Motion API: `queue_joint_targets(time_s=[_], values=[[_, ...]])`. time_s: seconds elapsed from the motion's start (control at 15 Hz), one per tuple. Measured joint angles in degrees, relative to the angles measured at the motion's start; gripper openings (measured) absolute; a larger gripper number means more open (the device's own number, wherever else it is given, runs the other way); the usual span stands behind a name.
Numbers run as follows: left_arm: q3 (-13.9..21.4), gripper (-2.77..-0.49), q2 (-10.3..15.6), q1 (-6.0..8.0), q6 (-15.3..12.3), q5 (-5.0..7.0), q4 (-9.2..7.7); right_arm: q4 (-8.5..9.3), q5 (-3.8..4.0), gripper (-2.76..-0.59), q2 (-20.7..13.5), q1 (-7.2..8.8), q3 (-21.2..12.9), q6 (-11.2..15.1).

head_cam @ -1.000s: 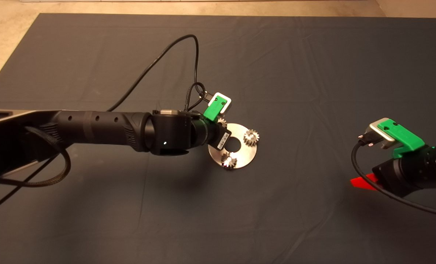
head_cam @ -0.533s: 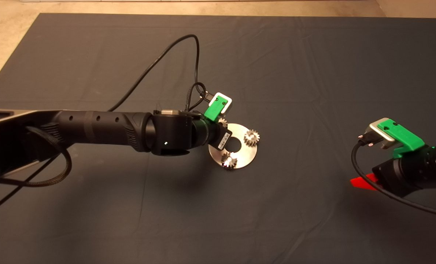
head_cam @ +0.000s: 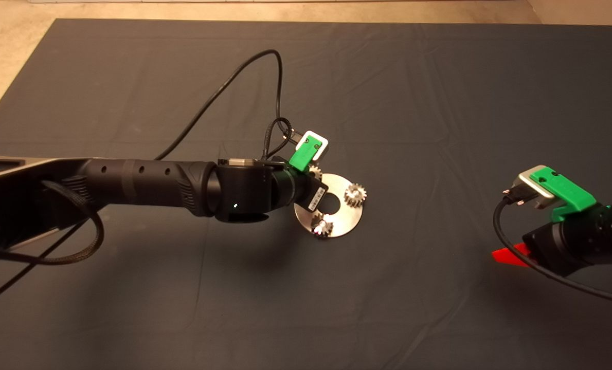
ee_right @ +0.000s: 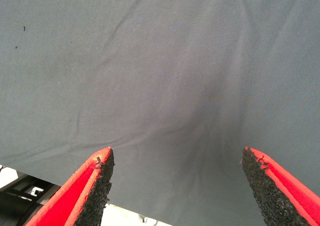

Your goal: Install three planetary gears onto the carrier pins

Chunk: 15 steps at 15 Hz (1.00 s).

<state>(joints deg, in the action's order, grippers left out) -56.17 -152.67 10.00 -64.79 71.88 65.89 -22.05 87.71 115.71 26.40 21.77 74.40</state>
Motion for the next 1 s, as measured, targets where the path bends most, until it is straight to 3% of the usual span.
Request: queue_joint_targets(time_s=[0.2,0.4,0.8,1.0], values=[[-0.1,-2.71,0.0,-1.07,0.2,0.06,1.20,0.00,-0.01,-1.47,0.0,0.00,0.0,0.0],[-0.2,-2.71,0.0,-2.39,1.0,0.04,0.40,0.01,0.02,-1.47,0.0,0.11,0.0,0.0],[-0.2,-2.71,0.0,-2.54,1.2,0.04,0.48,0.01,0.00,-1.47,0.0,0.11,0.0,0.0],[-0.2,-2.71,-0.3,-2.51,2.6,0.61,0.45,0.01,0.00,-1.47,0.0,0.11,0.0,0.0]])
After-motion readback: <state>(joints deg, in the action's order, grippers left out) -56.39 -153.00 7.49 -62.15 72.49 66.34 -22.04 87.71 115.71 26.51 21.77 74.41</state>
